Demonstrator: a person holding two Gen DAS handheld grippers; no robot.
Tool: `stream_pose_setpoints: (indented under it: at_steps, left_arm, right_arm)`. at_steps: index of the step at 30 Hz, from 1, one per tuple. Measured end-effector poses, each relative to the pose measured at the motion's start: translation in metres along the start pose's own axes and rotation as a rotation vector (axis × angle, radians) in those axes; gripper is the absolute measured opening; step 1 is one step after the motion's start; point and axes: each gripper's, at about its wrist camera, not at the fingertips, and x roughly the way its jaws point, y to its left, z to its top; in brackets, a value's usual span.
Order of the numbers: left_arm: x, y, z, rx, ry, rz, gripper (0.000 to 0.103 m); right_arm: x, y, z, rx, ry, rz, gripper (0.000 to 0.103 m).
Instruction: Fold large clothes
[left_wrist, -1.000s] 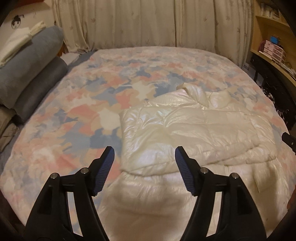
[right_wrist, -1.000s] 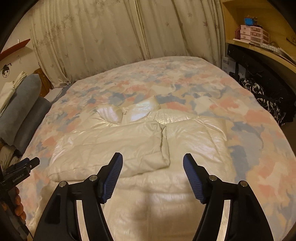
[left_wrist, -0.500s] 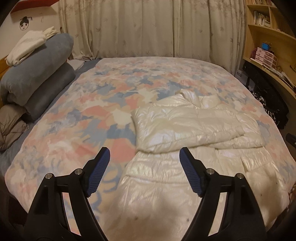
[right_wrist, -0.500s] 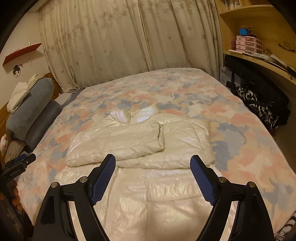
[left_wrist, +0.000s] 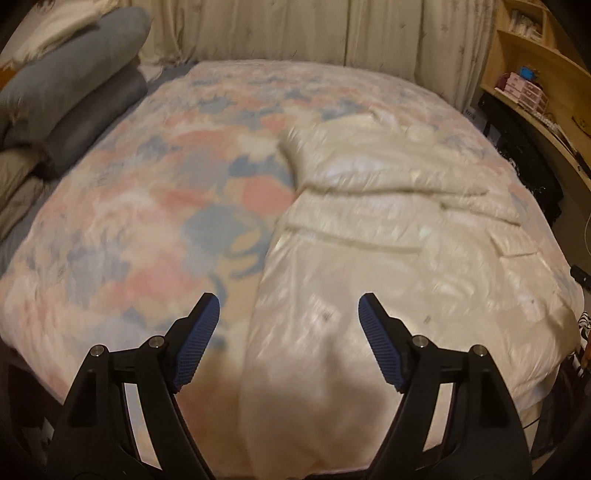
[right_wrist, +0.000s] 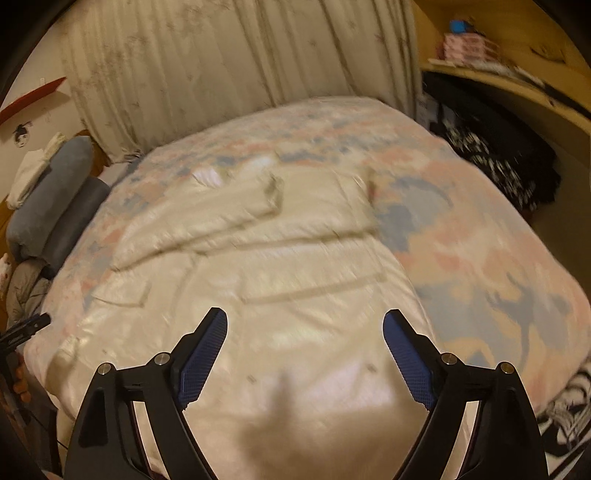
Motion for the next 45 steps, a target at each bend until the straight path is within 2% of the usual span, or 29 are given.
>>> stream_pose_setpoints:
  at_steps: [6, 9, 15, 22, 24, 25, 28, 33, 34, 35, 37, 39, 40, 42, 45]
  left_arm:
    - [0.021, 0.032, -0.027, -0.047, 0.074, -0.011, 0.076]
    - [0.034, 0.043, -0.035, -0.069, 0.120, -0.059, 0.076]
    - [0.057, 0.061, -0.047, -0.138, 0.162, -0.159, 0.080]
    - [0.068, 0.069, -0.050, -0.150, 0.169, -0.240, 0.083]
    - [0.070, 0.070, -0.052, -0.161, 0.168, -0.254, 0.084]
    - [0.072, 0.071, -0.052, -0.170, 0.168, -0.260, 0.084]
    - [0.074, 0.067, -0.054, -0.170, 0.167, -0.257, 0.084]
    - [0.073, 0.057, -0.057, -0.150, 0.166, -0.245, 0.084]
    - [0.073, 0.056, -0.058, -0.153, 0.166, -0.246, 0.084]
    - [0.073, 0.054, -0.059, -0.162, 0.170, -0.254, 0.081]
    - [0.071, 0.053, -0.061, -0.169, 0.177, -0.272, 0.065]
    - [0.073, 0.047, -0.063, -0.206, 0.207, -0.341, 0.027]
    - [0.073, 0.046, -0.063, -0.224, 0.217, -0.349, 0.025]
    - [0.070, 0.040, -0.063, -0.243, 0.207, -0.315, 0.013]
    - [0.058, 0.031, -0.060, -0.257, 0.173, -0.256, 0.006]
  right_arm:
    - [0.007, -0.060, -0.035, 0.099, 0.063, -0.075, 0.087]
    - [0.013, -0.080, -0.045, 0.124, 0.089, -0.098, 0.087]
    - [0.022, -0.106, -0.071, 0.193, 0.136, -0.067, 0.087]
    - [0.034, -0.124, -0.095, 0.289, 0.134, 0.060, 0.086]
    - [0.037, -0.119, -0.097, 0.285, 0.130, 0.103, 0.077]
    - [0.038, -0.118, -0.099, 0.286, 0.131, 0.141, 0.065]
    - [0.041, -0.112, -0.098, 0.285, 0.120, 0.182, 0.052]
    - [0.042, -0.108, -0.096, 0.288, 0.112, 0.195, 0.046]
    - [0.042, -0.106, -0.095, 0.284, 0.109, 0.199, 0.040]
    - [0.041, -0.104, -0.094, 0.280, 0.106, 0.213, 0.032]
    - [0.039, -0.095, -0.090, 0.255, 0.101, 0.194, 0.028]
    - [0.037, -0.088, -0.087, 0.228, 0.093, 0.173, 0.024]
    - [0.035, -0.084, -0.085, 0.219, 0.088, 0.165, 0.021]
    - [0.030, -0.077, -0.080, 0.201, 0.072, 0.148, 0.018]
    - [0.016, -0.069, -0.073, 0.189, 0.034, 0.144, 0.015]
